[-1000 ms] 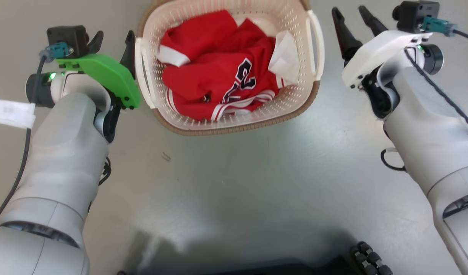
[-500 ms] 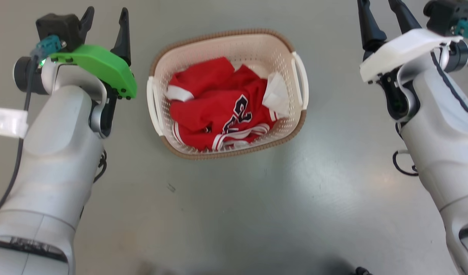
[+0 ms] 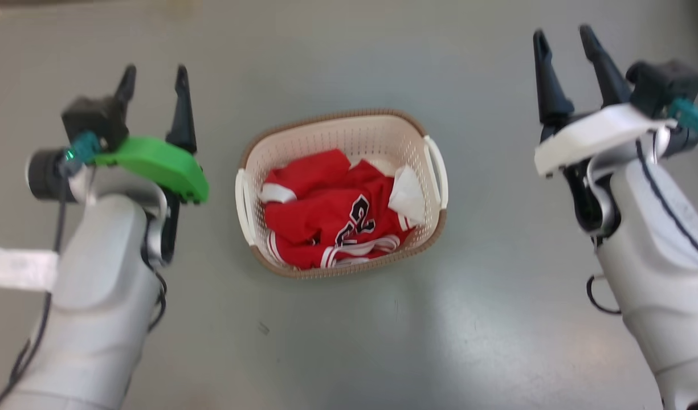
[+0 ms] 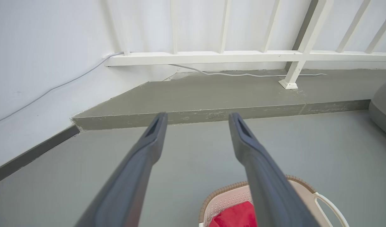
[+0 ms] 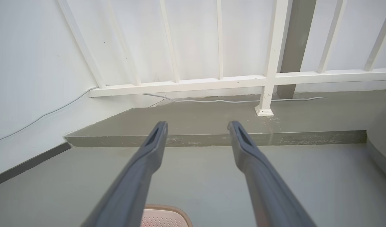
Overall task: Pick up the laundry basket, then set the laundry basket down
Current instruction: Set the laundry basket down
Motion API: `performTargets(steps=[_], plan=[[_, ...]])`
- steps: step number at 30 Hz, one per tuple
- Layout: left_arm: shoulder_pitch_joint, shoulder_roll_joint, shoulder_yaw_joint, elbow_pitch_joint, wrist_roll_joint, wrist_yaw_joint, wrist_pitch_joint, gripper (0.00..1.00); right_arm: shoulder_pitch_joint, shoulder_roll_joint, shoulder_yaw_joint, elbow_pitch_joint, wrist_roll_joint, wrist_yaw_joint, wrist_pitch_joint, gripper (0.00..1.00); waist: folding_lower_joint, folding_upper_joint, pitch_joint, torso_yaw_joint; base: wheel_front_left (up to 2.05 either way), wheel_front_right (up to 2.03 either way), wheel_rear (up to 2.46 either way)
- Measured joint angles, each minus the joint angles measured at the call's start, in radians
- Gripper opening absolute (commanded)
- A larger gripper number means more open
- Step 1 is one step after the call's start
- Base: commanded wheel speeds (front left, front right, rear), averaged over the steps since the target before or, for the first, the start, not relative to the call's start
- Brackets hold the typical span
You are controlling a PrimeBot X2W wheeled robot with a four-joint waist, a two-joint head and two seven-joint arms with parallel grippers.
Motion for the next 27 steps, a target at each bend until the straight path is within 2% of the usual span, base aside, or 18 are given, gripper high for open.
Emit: performTargets(steps=[12, 27], plan=[[0.233, 0.004, 0.05, -0.173, 0.057, 0.028, 0.0, 1.0, 0.212, 0.021, -0.03, -0.103, -0.048, -0.036, 0.0, 1.0, 0.0, 0.0, -0.155, -0.007, 0.0, 0.0, 0.0], [0.525, -0.023, 0.074, -0.297, 0.092, 0.039, 0.0, 1.0, 0.459, 0.036, -0.035, -0.166, -0.072, -0.047, 0.0, 1.0, 0.0, 0.0, -0.331, 0.004, 0.0, 0.0, 0.0]])
